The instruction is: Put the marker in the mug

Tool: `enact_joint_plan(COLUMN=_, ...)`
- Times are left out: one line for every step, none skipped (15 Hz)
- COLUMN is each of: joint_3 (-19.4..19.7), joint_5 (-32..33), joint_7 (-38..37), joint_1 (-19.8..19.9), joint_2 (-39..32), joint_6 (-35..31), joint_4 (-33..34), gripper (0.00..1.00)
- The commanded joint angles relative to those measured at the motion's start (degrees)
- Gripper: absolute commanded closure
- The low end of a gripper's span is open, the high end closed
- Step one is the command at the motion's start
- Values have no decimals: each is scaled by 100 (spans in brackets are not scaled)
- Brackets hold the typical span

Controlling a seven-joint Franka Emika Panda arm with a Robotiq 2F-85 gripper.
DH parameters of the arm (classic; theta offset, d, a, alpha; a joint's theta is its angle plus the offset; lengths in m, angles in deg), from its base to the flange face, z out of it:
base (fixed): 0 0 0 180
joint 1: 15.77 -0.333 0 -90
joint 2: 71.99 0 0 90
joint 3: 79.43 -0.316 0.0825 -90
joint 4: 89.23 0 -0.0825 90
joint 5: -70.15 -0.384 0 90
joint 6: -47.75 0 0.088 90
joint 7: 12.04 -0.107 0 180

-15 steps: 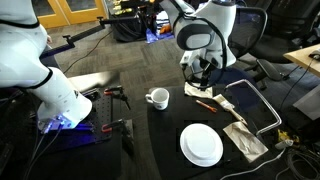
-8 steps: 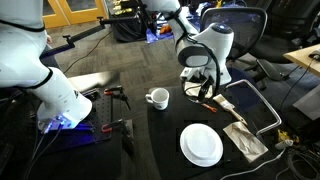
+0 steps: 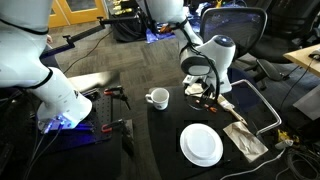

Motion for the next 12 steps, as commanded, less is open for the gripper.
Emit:
enact_joint_plan(joint_3=132, joint_5=-105, joint_7=-201, joint_1=-125, joint_2=-255, joint_6=61, joint_4=345, gripper=0)
enact_joint_plan(joint_3=169, joint_5=-85, joint_7=-239, joint_1=-150, joint_2=-317, joint_6=82, joint_4=422, gripper=0)
enact_joint_plan(joint_3=192, joint_5=-77, joint_7=-269, joint_1=-155, joint_2=-368, joint_6=119, joint_4=499, gripper=0)
enact_joint_plan(joint_3=208, joint_5=-75, joint_7=-319, joint_1=-156, joint_2=-417, joint_6=143, joint_4=571, gripper=0)
enact_joint_plan(joint_3=227, joint_5=-68, joint_7=-334, joint_1=-156, joint_2=-465, joint_6=170, joint_4=644, gripper=0)
enact_joint_plan(joint_3=259, joint_5=-59, joint_7=-386, joint_1=-165, joint_2=-516, joint_6=220, joint_4=726, gripper=0)
enact_joint_plan(joint_3=276, joint_5=-53, joint_7=-413, joint_1=-159, joint_2=-576, joint_6=281, joint_4=822, gripper=0)
enact_joint_plan(joint_3=287, joint_5=-49, joint_7=-412, joint_1=-151, joint_2=-625, joint_6=334, joint_4=901, gripper=0)
enact_joint_plan(joint_3=291, joint_5=-46, joint_7=-408, joint_1=-142, joint_2=-672, joint_6=393, joint_4=978, gripper=0)
enact_joint_plan(joint_3=296, joint_5=-41, joint_7=-405, joint_1=-134, joint_2=-727, joint_6=454, joint_4=1060, gripper=0)
enact_joint_plan(joint_3=297, joint_5=-40, joint_7=-399, joint_1=-120, joint_2=-786, joint_6=525, joint_4=1143, gripper=0)
enact_joint_plan(joint_3=296, joint_5=-41, joint_7=-397, joint_1=-109, joint_2=-836, joint_6=588, joint_4=1219, gripper=0)
